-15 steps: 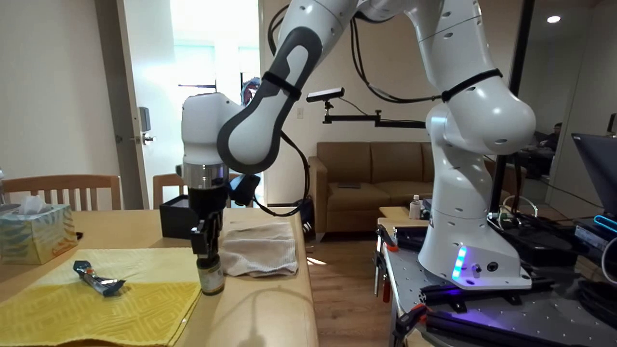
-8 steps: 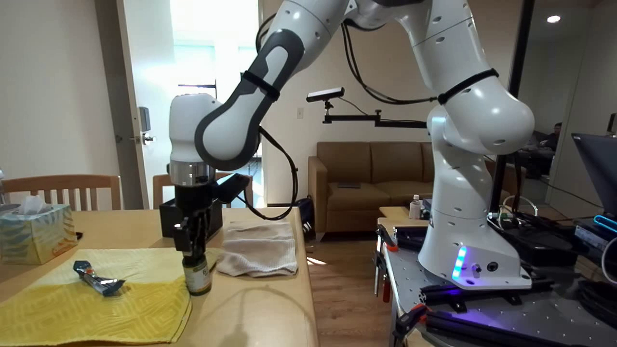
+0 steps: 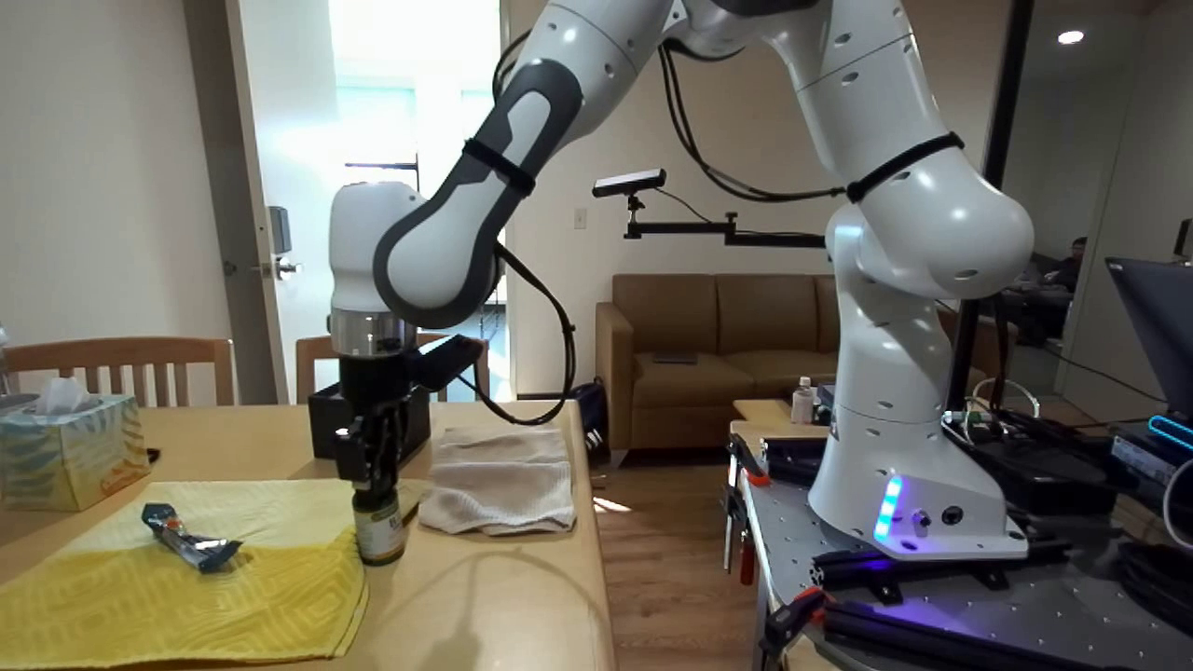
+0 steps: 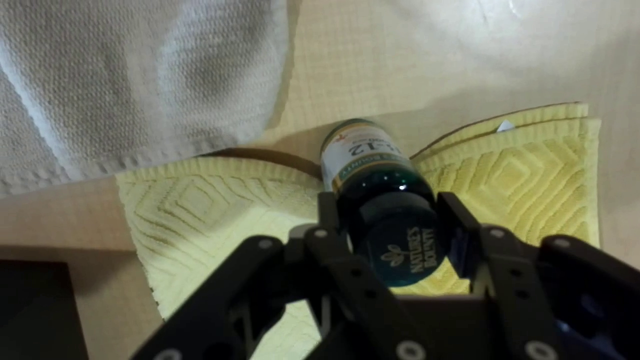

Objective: Pick up the bottle from the black box and put it on the table.

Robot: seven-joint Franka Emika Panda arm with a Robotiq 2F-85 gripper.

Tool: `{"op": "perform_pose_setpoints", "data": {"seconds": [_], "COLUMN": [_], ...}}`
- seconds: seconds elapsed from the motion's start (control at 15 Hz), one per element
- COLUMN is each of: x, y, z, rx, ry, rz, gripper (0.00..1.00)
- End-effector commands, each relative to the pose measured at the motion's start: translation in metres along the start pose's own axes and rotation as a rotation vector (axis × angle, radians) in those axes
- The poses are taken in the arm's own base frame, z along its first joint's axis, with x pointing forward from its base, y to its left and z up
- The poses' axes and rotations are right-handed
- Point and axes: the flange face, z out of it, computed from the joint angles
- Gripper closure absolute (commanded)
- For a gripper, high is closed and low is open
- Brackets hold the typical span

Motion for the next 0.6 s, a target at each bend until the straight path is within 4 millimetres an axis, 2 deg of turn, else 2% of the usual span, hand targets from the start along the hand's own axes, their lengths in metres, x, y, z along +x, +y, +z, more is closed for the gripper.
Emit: {"op": "perform_pose_setpoints", "data": {"seconds": [0.0, 0.2, 0.27, 0.53], "x": [-0.006, -0.013, -0.015, -0.012], "y": [0.006, 0.009, 0.01, 0.009], "z": [0.031, 0.055, 0.062, 0.057], "rx": [-0.039, -0.059, -0.067, -0.073], "ry": [-0.049, -0.093, -0.106, -0.095], "rz": [0.03, 0.039, 0.042, 0.04], "gripper": [0.22, 0.04, 0.01, 0.0]}}
